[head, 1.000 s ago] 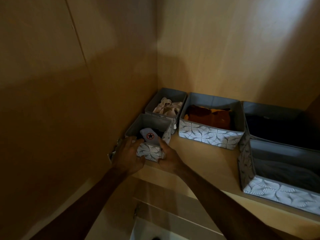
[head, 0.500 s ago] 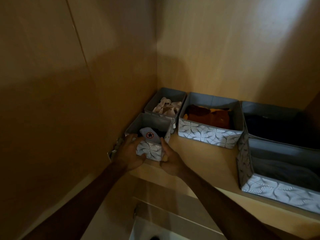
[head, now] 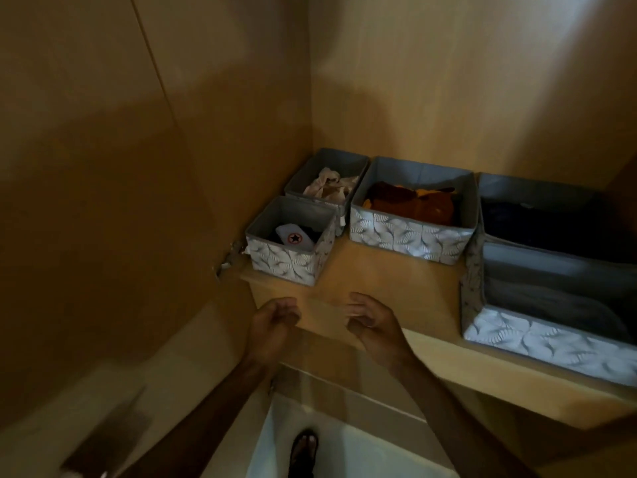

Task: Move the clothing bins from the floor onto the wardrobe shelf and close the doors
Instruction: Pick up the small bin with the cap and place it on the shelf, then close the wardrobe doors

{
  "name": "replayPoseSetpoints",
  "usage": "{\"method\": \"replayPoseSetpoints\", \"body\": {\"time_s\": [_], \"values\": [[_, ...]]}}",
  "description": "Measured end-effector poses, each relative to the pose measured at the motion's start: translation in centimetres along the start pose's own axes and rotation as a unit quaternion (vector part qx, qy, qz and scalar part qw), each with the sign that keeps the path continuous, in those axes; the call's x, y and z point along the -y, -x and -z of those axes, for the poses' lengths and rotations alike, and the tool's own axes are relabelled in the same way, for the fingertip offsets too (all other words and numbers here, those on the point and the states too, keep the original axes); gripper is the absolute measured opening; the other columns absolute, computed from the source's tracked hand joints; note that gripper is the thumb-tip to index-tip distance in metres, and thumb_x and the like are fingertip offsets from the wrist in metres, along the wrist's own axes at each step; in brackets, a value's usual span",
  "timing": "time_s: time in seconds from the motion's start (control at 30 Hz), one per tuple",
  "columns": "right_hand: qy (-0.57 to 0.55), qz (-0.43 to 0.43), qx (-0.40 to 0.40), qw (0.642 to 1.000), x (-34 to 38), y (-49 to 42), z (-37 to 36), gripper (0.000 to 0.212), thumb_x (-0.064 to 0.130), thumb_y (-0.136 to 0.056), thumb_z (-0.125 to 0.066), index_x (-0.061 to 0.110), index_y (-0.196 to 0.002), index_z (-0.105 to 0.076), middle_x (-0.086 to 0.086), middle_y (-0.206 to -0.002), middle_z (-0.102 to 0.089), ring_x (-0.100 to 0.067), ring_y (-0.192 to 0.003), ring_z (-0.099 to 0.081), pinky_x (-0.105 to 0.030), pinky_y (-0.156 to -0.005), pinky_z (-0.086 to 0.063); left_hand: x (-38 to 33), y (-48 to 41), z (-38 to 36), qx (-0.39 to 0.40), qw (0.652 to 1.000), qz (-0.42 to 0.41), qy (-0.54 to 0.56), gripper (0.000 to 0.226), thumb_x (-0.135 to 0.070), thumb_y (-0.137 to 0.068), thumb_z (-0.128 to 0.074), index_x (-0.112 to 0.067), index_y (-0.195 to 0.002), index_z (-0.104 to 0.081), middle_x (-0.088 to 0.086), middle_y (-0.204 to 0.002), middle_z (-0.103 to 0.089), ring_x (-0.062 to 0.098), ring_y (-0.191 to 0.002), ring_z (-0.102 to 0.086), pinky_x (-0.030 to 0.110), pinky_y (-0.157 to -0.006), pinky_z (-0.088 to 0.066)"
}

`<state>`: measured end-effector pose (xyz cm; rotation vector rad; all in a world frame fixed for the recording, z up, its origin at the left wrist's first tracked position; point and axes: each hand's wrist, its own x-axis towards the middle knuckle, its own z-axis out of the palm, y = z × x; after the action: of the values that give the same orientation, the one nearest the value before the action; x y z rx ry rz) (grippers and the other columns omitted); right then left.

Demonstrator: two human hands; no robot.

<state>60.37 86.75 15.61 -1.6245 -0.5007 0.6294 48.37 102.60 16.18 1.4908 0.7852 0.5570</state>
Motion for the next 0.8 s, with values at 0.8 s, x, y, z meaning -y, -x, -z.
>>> {"method": "replayPoseSetpoints", "body": {"time_s": [0.8], "values": [[0.020, 0.012, 0.065, 0.998, -2.0, 28.3, -4.1, 0.028, 0.016, -0.089, -0.066, 0.015, -0.117, -0.066, -0.001, -0.105, -0.073, -0.009, -0.091, -0.068, -0.009, -0.065, -0.046, 3.4, 31.6, 8.0, -0.044, 0.999, -0.005, -0.014, 0.019, -0.012, -0.093, -0.059, -0.015, -0.110, -0.067, 0.000, -0.104, -0.072, 0.012, -0.096, -0.065, 0.025, -0.079, -0.049]]}}
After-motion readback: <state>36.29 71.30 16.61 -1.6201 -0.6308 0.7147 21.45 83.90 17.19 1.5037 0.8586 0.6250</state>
